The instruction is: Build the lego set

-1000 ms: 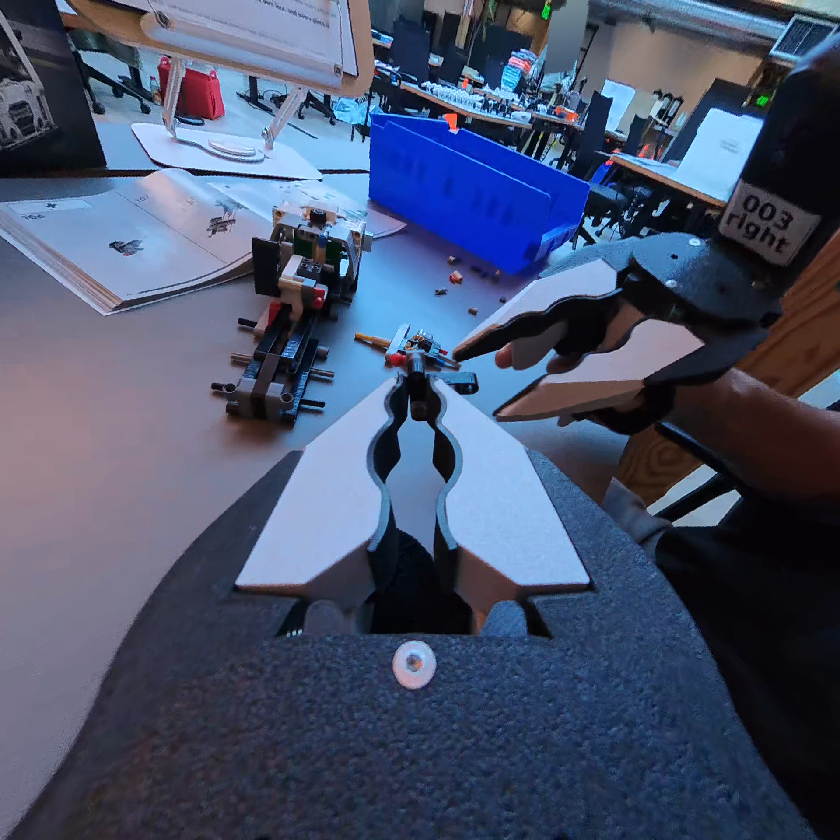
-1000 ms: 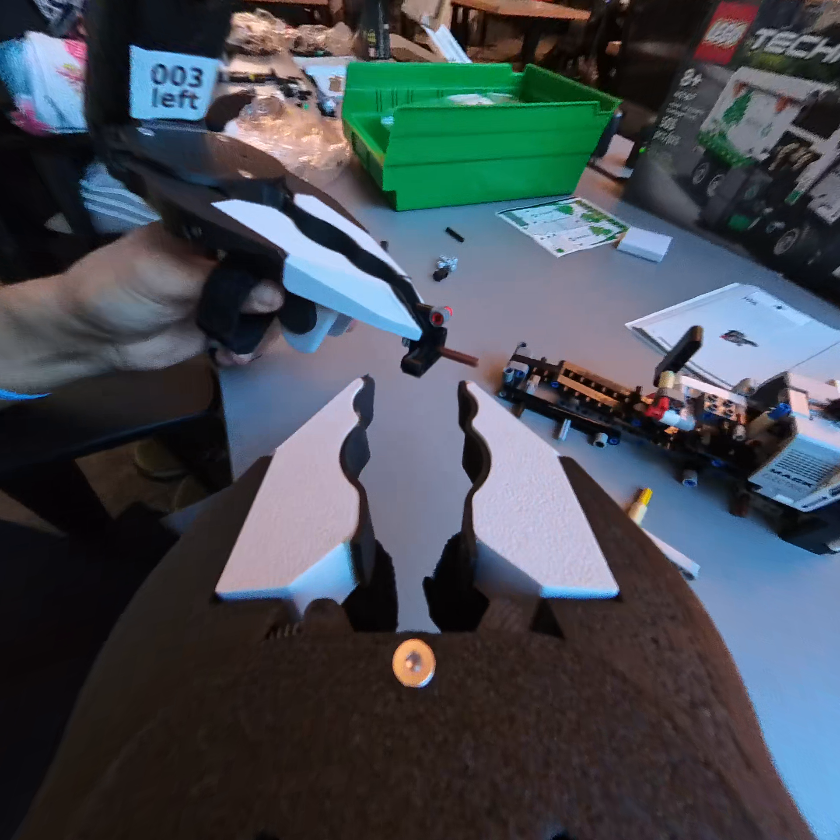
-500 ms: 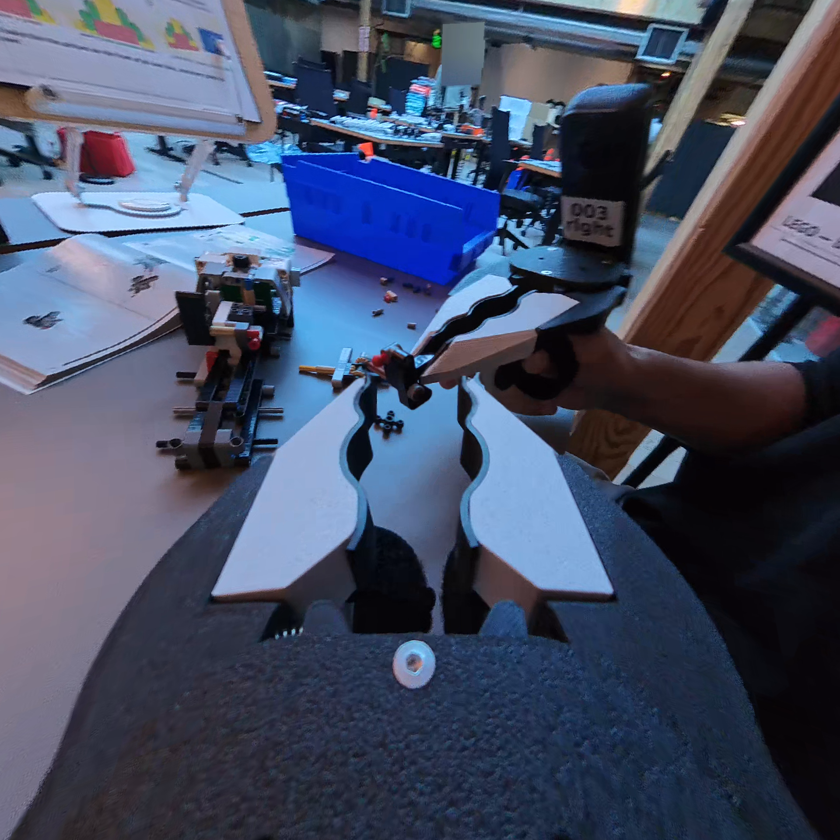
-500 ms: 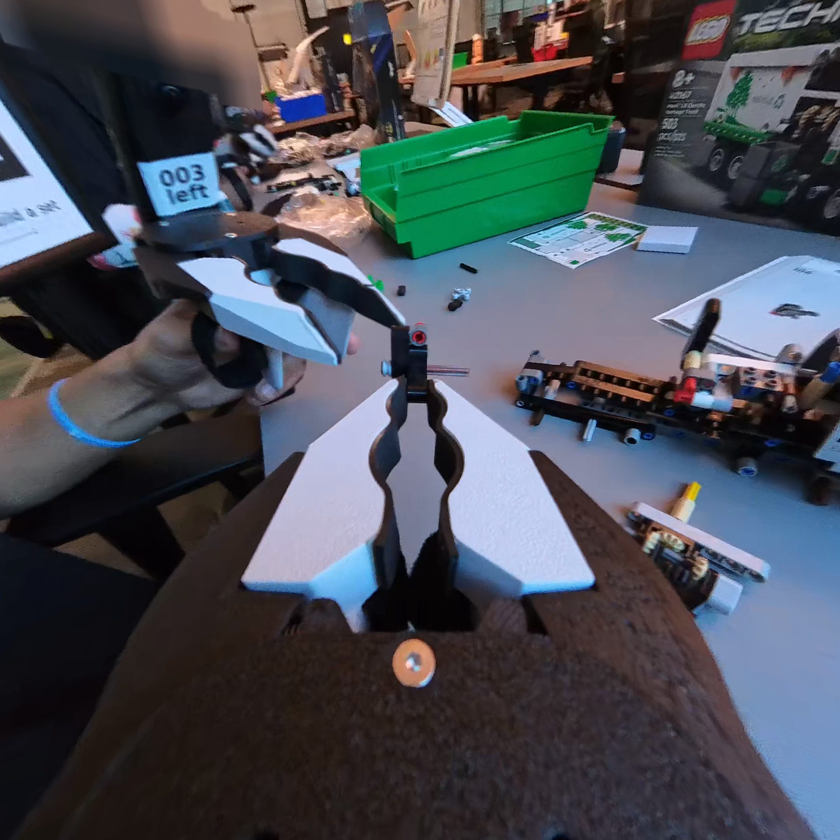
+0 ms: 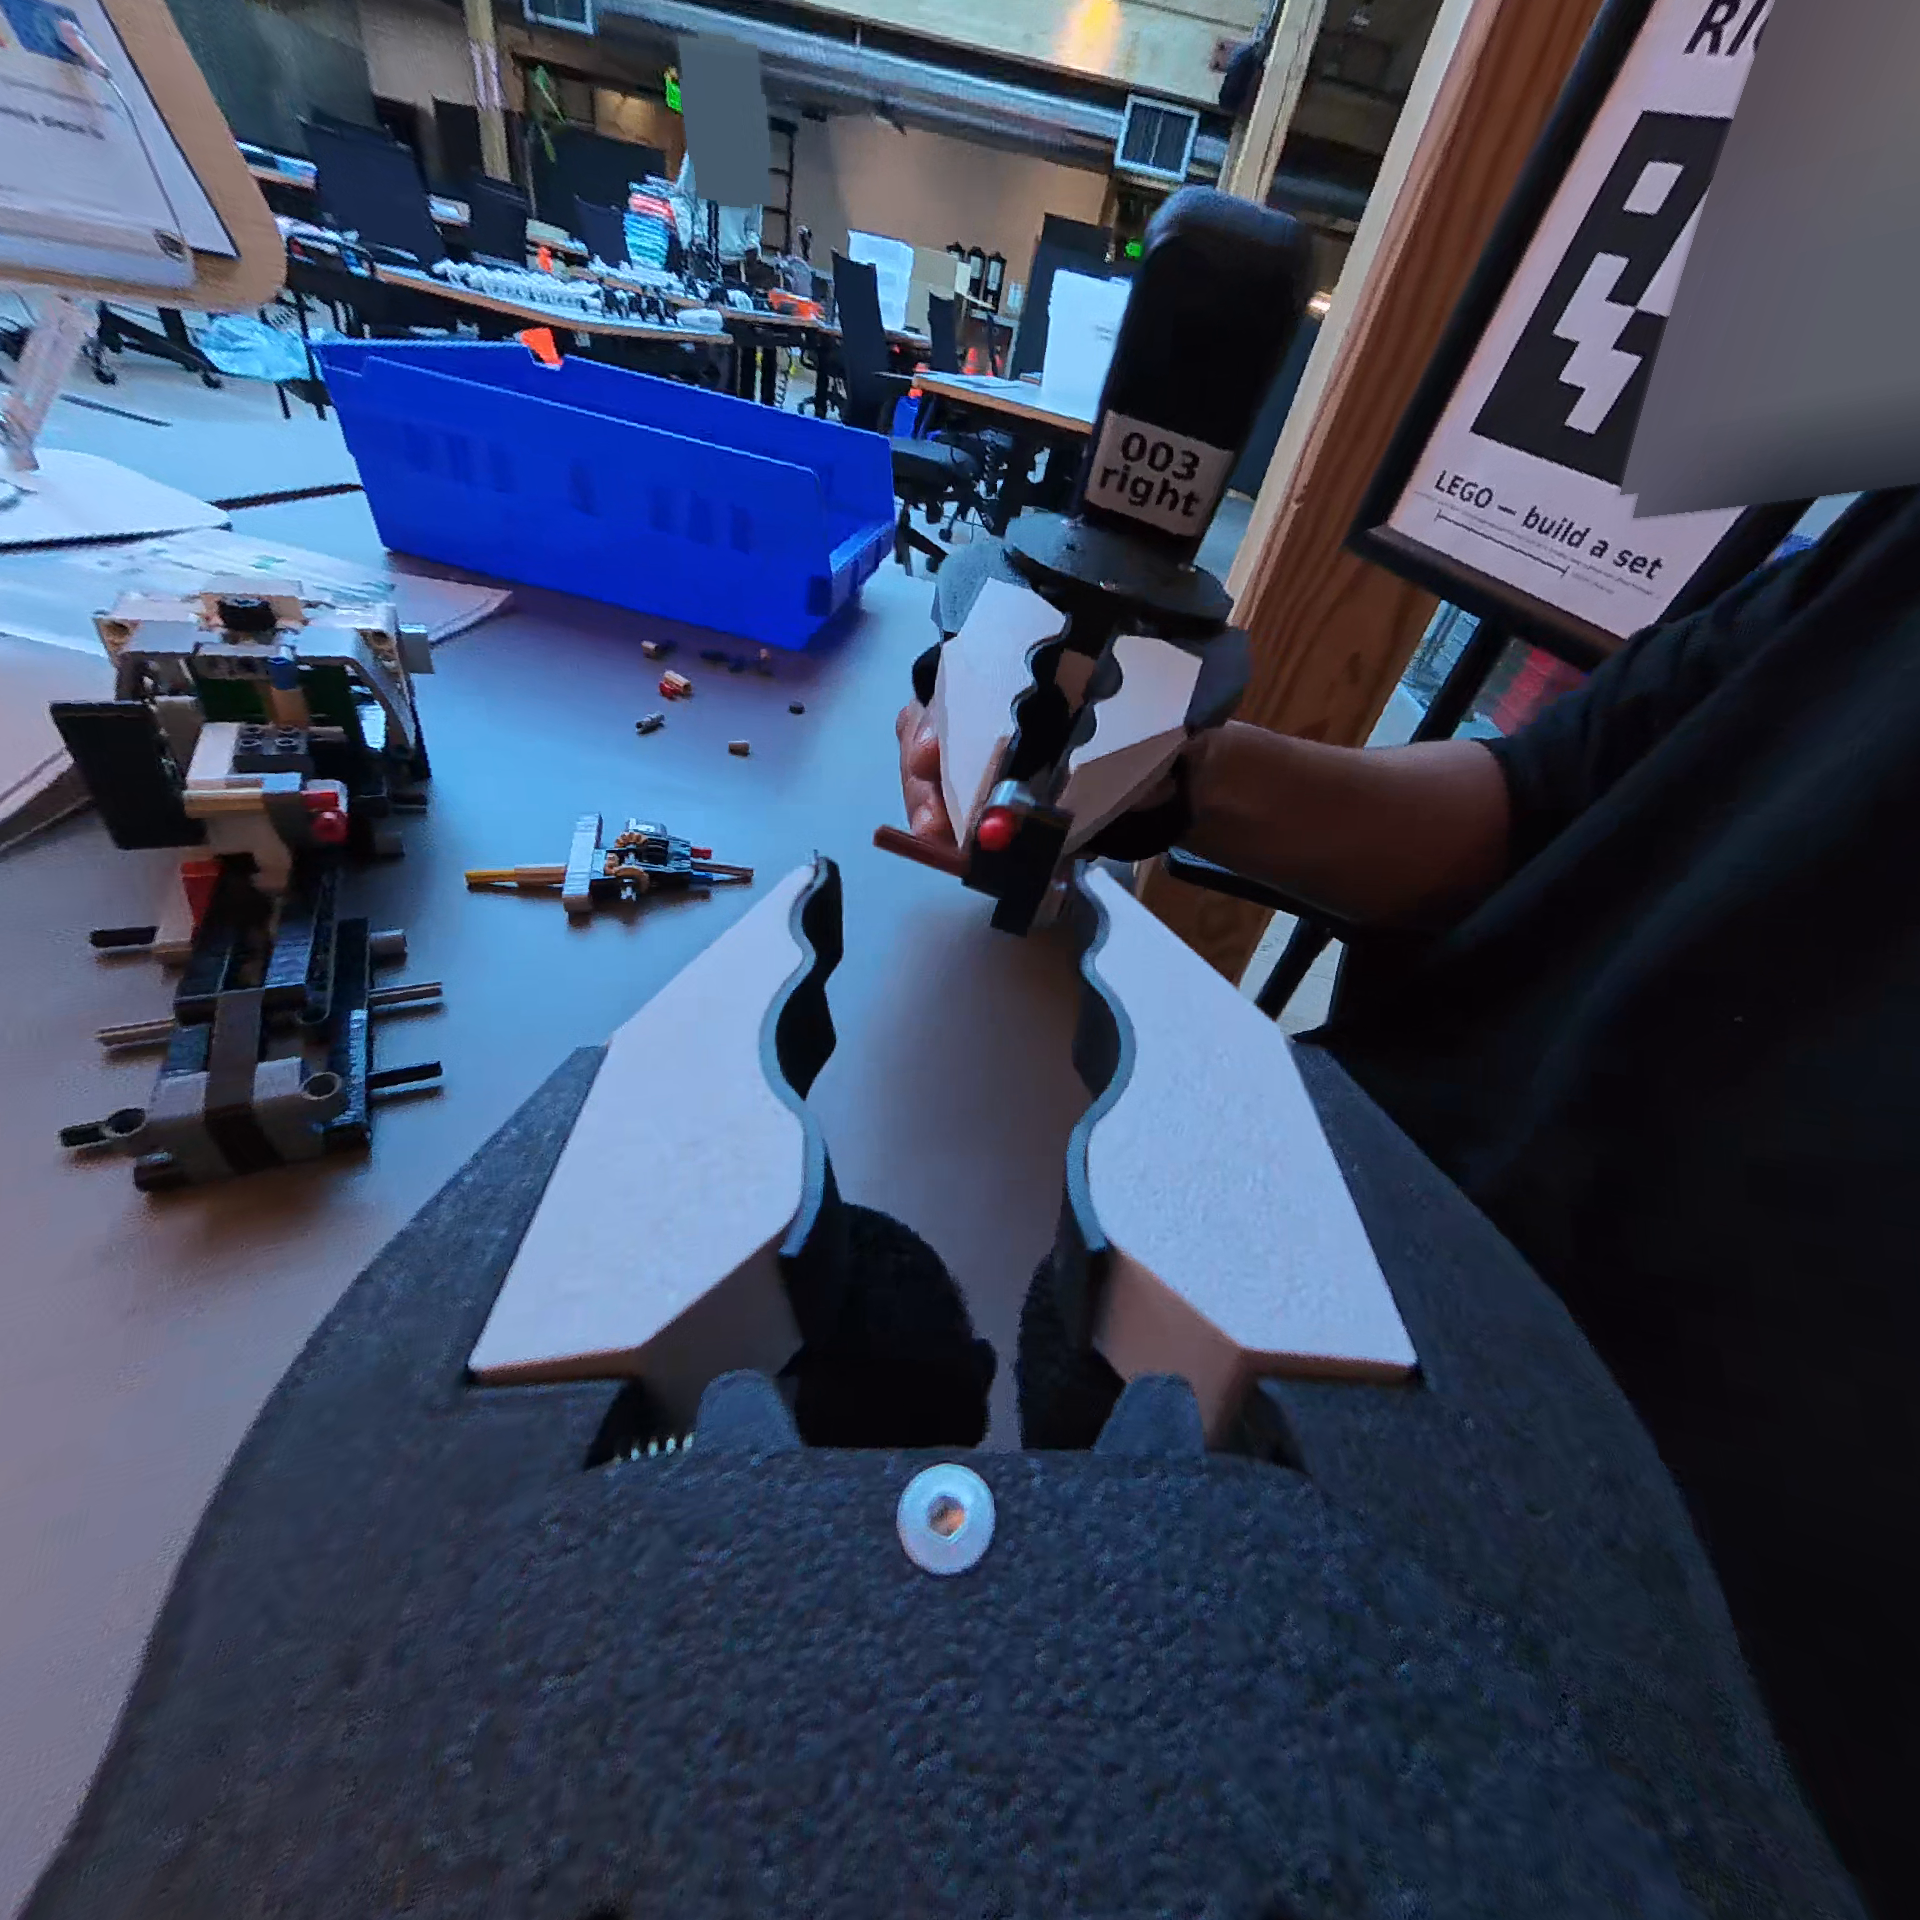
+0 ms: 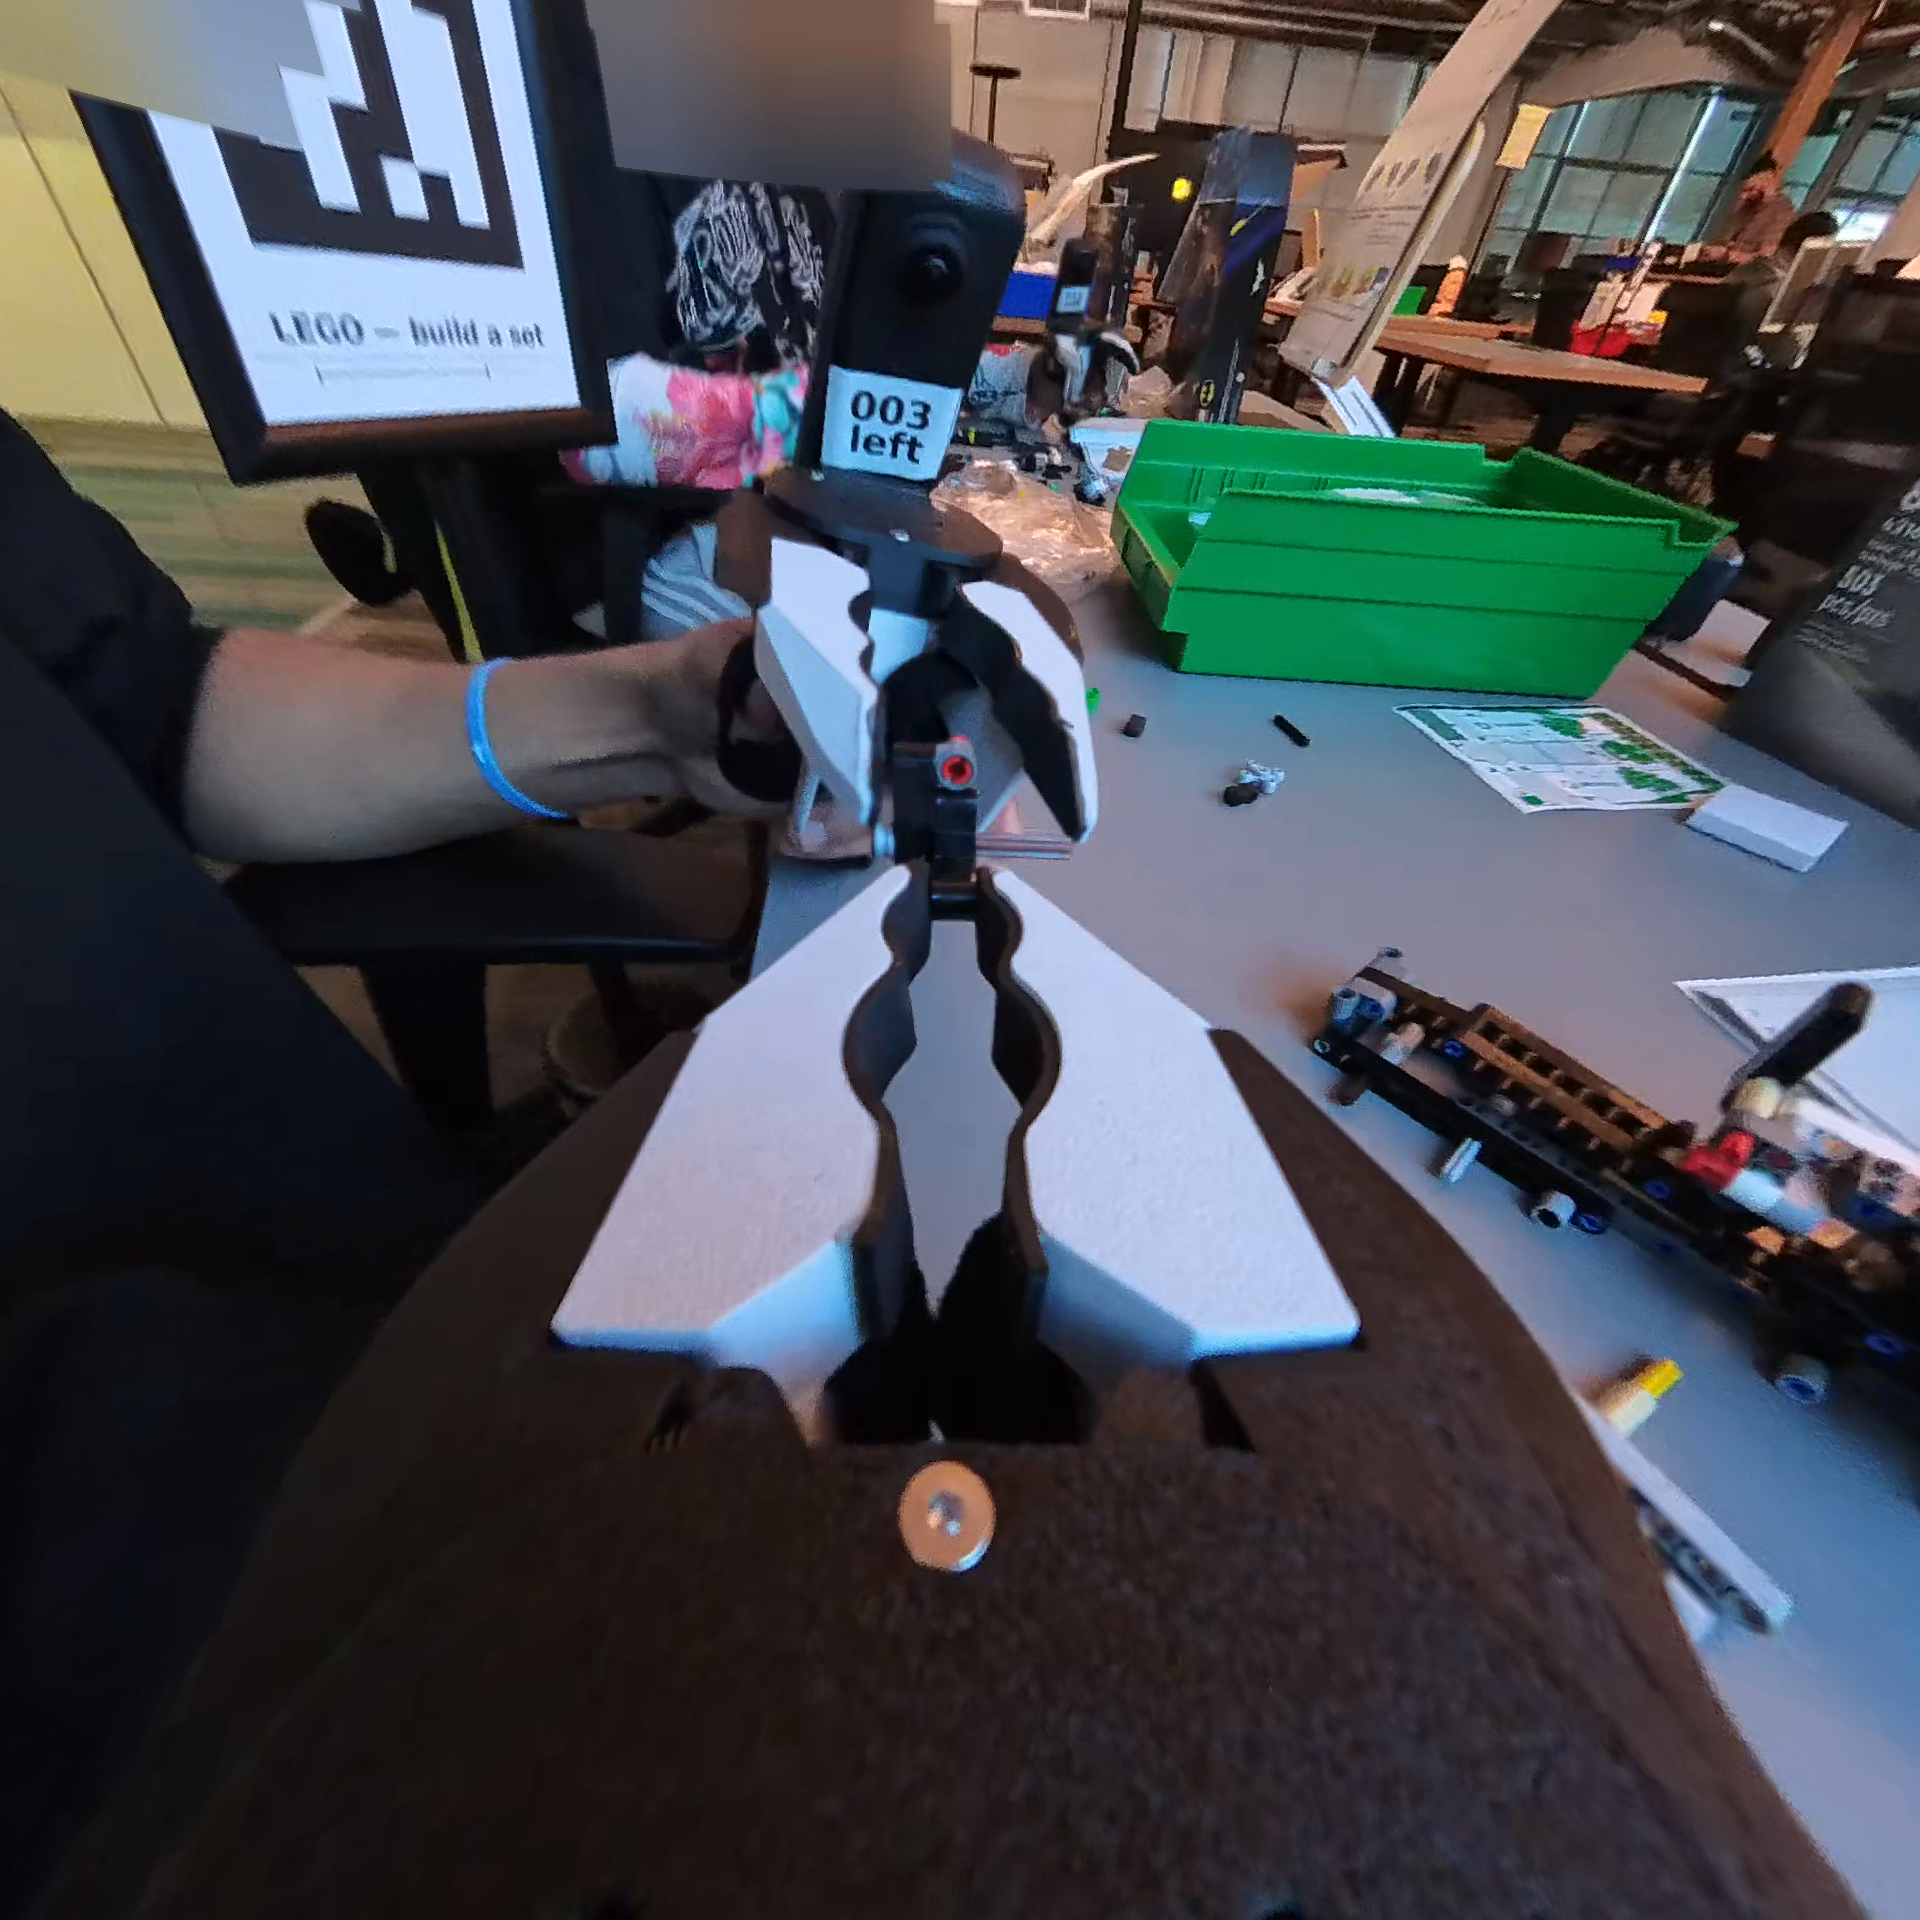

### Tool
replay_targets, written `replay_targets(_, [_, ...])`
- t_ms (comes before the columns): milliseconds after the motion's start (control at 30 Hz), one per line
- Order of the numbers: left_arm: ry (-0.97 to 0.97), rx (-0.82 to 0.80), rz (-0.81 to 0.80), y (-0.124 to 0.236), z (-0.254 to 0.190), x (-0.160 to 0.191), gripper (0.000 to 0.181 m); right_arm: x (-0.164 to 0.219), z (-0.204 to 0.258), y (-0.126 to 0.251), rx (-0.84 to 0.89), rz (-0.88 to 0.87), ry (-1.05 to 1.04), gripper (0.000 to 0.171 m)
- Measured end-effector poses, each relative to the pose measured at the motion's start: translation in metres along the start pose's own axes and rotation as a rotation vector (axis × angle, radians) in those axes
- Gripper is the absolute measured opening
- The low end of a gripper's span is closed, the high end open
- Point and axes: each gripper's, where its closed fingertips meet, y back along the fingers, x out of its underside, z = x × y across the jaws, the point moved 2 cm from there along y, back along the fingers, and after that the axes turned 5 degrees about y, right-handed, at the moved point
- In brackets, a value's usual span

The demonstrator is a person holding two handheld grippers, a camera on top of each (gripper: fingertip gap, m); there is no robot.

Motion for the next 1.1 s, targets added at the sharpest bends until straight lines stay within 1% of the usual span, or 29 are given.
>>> replay_targets(33, [-0.007,-0.006,0.001,0.0,-0.001,0.0,0.039,0.0,0.001,0.0,0.007,0.009,0.03,0.007])
replay_targets(133, [-0.014,-0.003,0.07,-0.004,-0.005,0.009,0.037,0.001,0.004,-0.001,0.028,0.064,0.147,0.007])
replay_targets(267, [-0.1,-0.024,0.154,-0.012,-0.008,0.02,0.038,0.003,0.011,-0.004,0.021,0.106,0.306,0.007])
replay_targets(300, [-0.113,-0.02,0.17,-0.015,-0.009,0.022,0.038,0.002,0.011,-0.004,0.021,0.091,0.323,0.007])
replay_targets(400, [-0.124,0.017,0.16,-0.02,-0.015,0.02,0.029,0.0,0.012,-0.004,-0.003,0.035,0.289,0.007])
replay_targets(467, [-0.128,0.027,0.138,-0.021,-0.016,0.017,0.029,-0.001,0.011,-0.002,-0.023,-0.002,0.251,0.007])
replay_targets(600, [-0.107,0.05,0.154,-0.023,-0.016,0.02,0.027,0.003,0.01,0.0,-0.075,-0.027,0.167,0.007])
replay_targets(667, [-0.115,0.044,0.161,-0.023,-0.016,0.021,0.023,0.004,0.008,0.0,-0.084,-0.022,0.136,0.008])
replay_targets(700, [-0.123,0.038,0.167,-0.023,-0.016,0.022,0.019,0.005,0.007,0.0,-0.086,-0.008,0.113,0.009])
replay_targets(867, [-0.178,-0.02,0.185,-0.024,-0.013,0.024,0.019,0.011,0.005,0.001,-0.117,0.039,0.02,0.008])
replay_targets(933, [-0.217,-0.052,0.158,-0.025,-0.011,0.021,0.02,0.009,0.003,0.002,-0.136,0.011,-0.045,0.008])
replay_targets(1033, [-0.322,-0.118,0.135,-0.026,-0.01,0.017,0.02,0.006,0.003,0.007,-0.215,-0.015,-0.196,0.007])
replay_targets(1100, [-0.357,-0.129,0.135,-0.026,-0.013,0.015,0.02,0.004,0.005,0.009,-0.262,-0.032,-0.253,0.007])
